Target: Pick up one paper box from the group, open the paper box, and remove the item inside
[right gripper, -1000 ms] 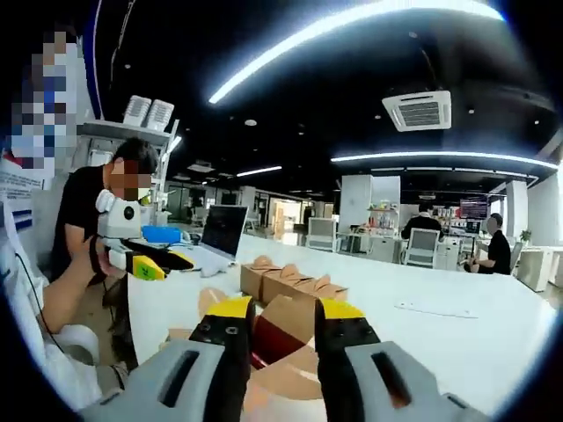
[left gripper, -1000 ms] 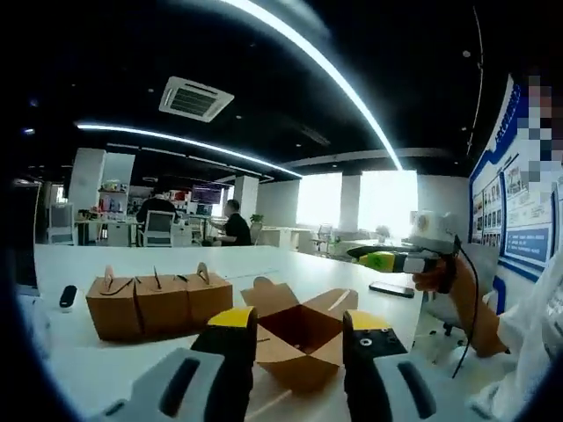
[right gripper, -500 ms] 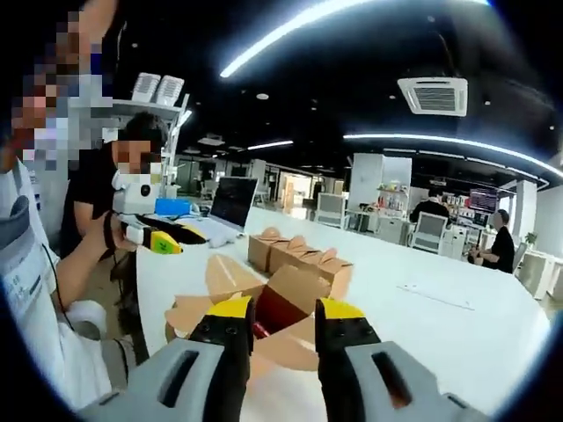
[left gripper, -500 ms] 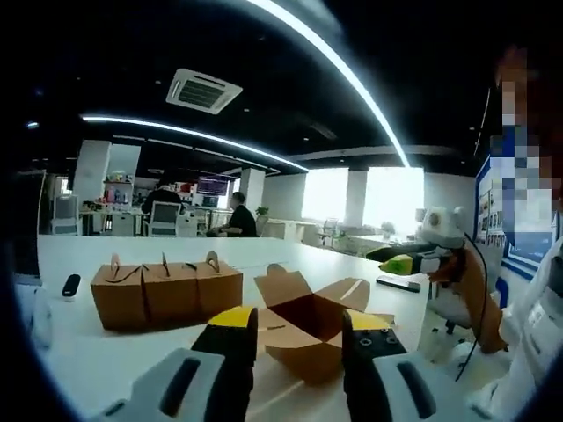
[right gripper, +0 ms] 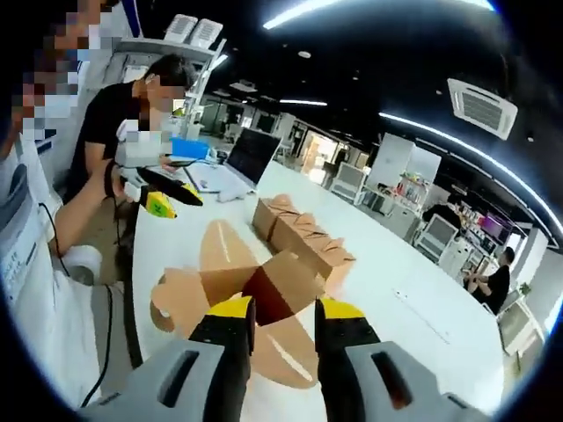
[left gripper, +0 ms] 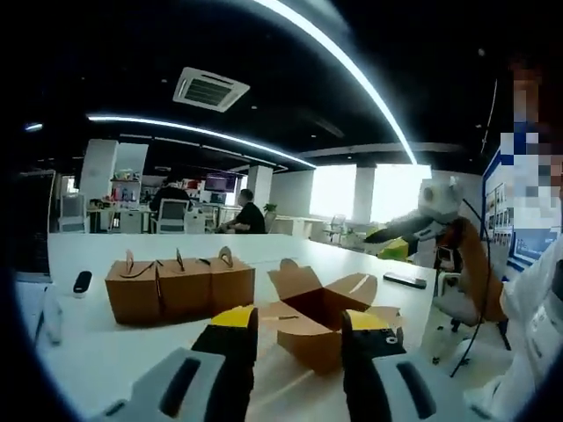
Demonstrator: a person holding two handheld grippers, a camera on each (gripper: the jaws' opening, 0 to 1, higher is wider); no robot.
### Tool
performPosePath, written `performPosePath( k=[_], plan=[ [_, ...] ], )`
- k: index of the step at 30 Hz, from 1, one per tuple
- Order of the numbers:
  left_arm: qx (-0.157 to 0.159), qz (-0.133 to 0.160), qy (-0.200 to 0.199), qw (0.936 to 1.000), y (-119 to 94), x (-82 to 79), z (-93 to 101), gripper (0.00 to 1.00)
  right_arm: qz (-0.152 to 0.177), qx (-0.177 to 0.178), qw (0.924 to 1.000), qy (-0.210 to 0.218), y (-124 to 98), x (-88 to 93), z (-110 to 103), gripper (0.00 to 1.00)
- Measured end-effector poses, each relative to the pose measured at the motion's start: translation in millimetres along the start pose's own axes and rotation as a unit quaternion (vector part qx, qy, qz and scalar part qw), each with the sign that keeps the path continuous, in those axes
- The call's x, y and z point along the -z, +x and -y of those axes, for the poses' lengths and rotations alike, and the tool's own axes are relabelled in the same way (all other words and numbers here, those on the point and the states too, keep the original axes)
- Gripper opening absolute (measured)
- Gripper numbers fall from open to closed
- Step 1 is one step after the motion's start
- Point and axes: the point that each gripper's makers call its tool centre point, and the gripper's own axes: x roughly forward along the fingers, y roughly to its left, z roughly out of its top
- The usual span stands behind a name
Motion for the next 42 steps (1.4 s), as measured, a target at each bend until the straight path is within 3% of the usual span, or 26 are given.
performPosePath(
  k=[6,13,23,30,34,42],
  plan=[
    [0.010,-0.005,0.003,0.9999,0,1.7,4.3,0.40,-0.056,-0.034,0.9972,-0.035,26,-3.0,-5,0.28],
    [0.013,-0.007,-0.001,0.9999,0,4.0,1.6,0.40,-0.090,-0.065,0.9926,-0.050,50,-11.1,-10,0.28],
    [0.014,0.002,-0.002,0.9999,-5,-1.2,3.4,0.40,-0.204,-0.134,0.9650,-0.097,82,21.8,-42,0.28],
    [0.016,0.009,-0.001,0.9998,-7,-6.8,2.5,0.40,-0.233,-0.135,0.9574,-0.105,105,47.4,-48,0.28],
    [0.016,0.008,-0.001,0.9998,-6,-5.6,2.3,0.40,-0.258,-0.135,0.9494,-0.118,112,62.3,-50,0.28],
    [0.029,0.008,0.004,0.9995,-5,-4.8,8.9,0.40,-0.273,-0.143,0.9441,-0.118,120,71.8,-54,0.28]
  ],
)
